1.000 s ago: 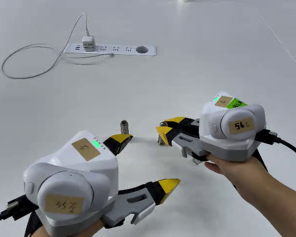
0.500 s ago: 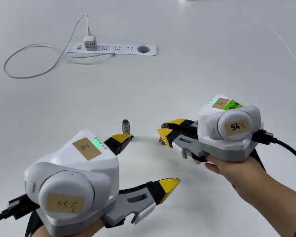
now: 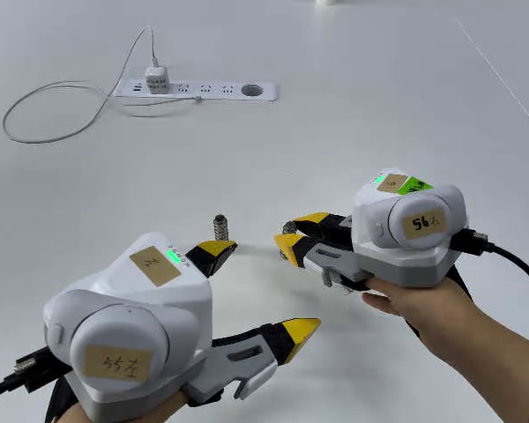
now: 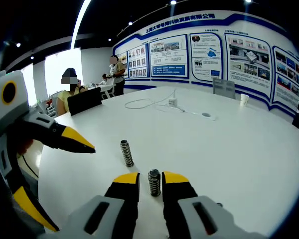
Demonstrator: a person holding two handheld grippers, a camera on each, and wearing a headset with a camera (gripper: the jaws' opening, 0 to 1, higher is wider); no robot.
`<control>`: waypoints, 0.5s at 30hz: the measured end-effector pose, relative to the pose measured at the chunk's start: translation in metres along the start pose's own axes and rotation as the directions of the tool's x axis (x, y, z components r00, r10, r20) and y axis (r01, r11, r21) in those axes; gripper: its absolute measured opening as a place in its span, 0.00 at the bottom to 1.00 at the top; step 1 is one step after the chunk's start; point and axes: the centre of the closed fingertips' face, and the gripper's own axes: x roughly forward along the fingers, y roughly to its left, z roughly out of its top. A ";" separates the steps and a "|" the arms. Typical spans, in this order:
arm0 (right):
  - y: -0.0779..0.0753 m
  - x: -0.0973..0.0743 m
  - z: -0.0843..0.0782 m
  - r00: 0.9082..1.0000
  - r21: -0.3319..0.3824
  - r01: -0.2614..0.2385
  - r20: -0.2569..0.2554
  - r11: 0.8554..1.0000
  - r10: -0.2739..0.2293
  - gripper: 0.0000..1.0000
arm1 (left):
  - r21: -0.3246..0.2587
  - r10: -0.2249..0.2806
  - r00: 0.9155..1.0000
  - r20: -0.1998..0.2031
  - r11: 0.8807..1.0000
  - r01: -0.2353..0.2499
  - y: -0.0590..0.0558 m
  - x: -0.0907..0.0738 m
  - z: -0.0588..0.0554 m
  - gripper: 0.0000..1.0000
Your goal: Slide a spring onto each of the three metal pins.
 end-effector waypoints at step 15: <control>-0.004 -0.034 0.016 1.000 0.085 -0.009 0.021 0.996 0.007 0.37 | 0.008 0.010 1.000 -0.001 1.000 -0.010 0.000 0.005 0.002 0.72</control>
